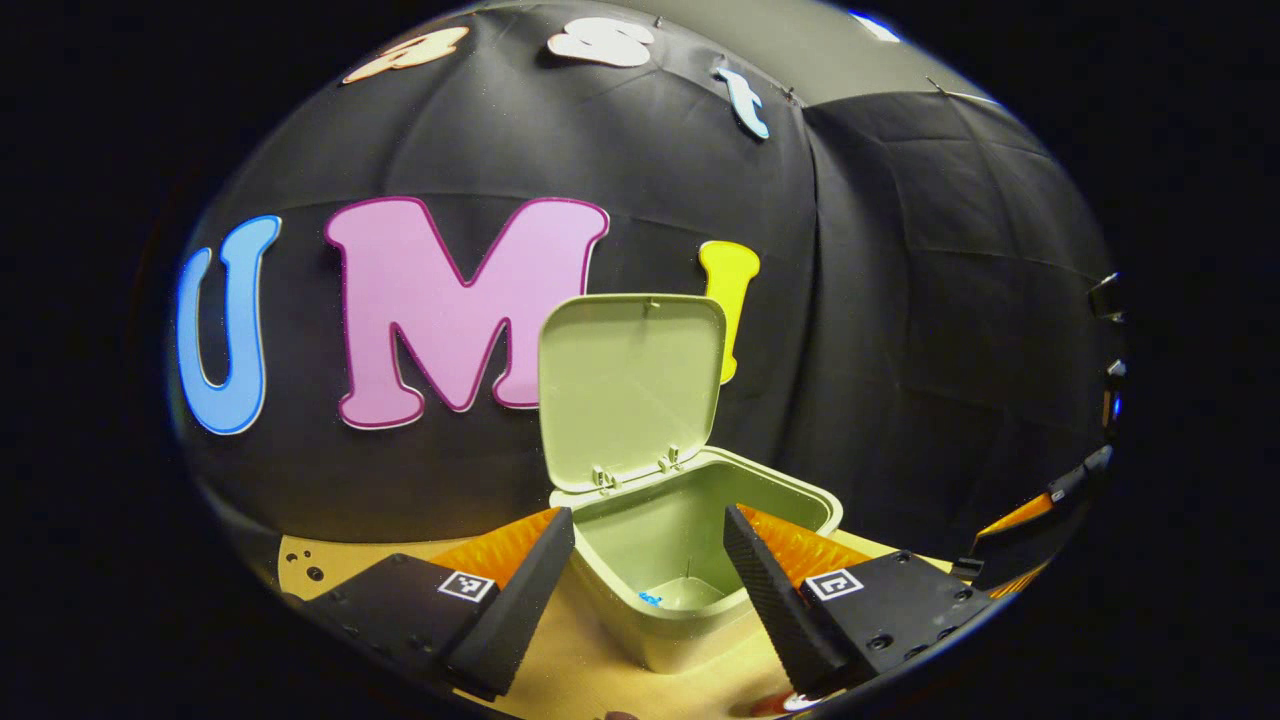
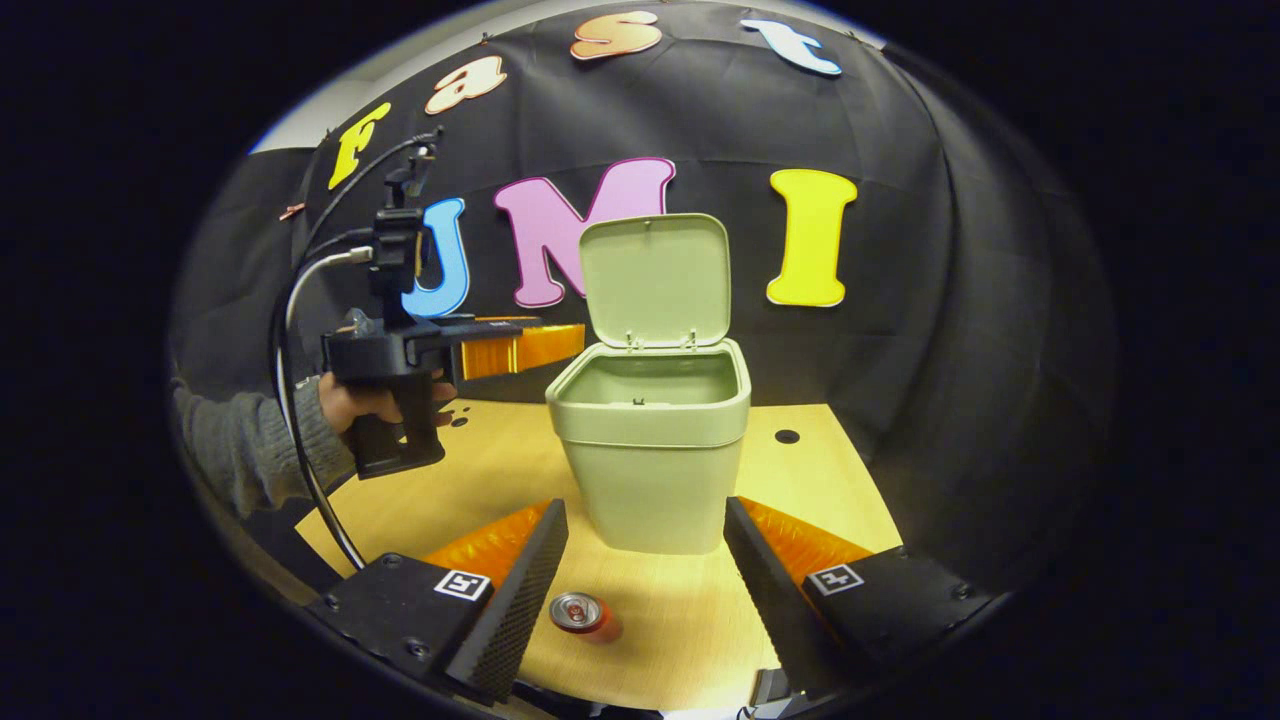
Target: Press the lid of the desktop garbage bin to open it, pick up the crumpled paper on the desktop and throw it into the bin, then pick up the pop can on the desktop and drop it into the bin, and finally close the garbage bin lid.
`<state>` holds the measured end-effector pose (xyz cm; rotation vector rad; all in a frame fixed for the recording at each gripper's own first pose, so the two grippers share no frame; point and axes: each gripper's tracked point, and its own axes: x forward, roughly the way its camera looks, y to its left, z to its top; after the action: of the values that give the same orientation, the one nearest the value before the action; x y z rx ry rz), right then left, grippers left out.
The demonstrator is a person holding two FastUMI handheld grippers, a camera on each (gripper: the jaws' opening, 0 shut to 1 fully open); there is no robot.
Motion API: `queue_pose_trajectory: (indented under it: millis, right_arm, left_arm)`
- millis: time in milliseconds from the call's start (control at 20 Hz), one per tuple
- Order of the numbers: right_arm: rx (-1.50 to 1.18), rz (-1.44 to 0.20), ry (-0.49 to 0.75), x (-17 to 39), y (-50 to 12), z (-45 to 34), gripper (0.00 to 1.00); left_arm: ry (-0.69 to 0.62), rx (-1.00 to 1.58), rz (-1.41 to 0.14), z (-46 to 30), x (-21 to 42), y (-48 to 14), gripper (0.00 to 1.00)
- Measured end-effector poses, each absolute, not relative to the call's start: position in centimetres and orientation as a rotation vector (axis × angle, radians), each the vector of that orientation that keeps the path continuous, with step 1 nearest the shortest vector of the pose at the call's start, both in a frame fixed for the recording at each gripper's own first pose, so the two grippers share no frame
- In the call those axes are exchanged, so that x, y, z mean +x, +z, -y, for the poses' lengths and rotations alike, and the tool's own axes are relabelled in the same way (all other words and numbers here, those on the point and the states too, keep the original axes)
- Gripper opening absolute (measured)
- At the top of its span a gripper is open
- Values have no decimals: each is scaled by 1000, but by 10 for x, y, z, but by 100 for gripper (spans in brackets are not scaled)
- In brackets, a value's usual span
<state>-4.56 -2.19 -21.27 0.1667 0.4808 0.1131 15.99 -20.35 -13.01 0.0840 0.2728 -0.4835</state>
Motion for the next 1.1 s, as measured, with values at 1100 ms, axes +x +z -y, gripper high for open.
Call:
queue_pose_trajectory:
  millis: [1100]
  right_arm:
    - [72,-750,385,-69,-333,-60,99]
  left_arm:
    - [-137,-10,-391,48,29,-162,97]
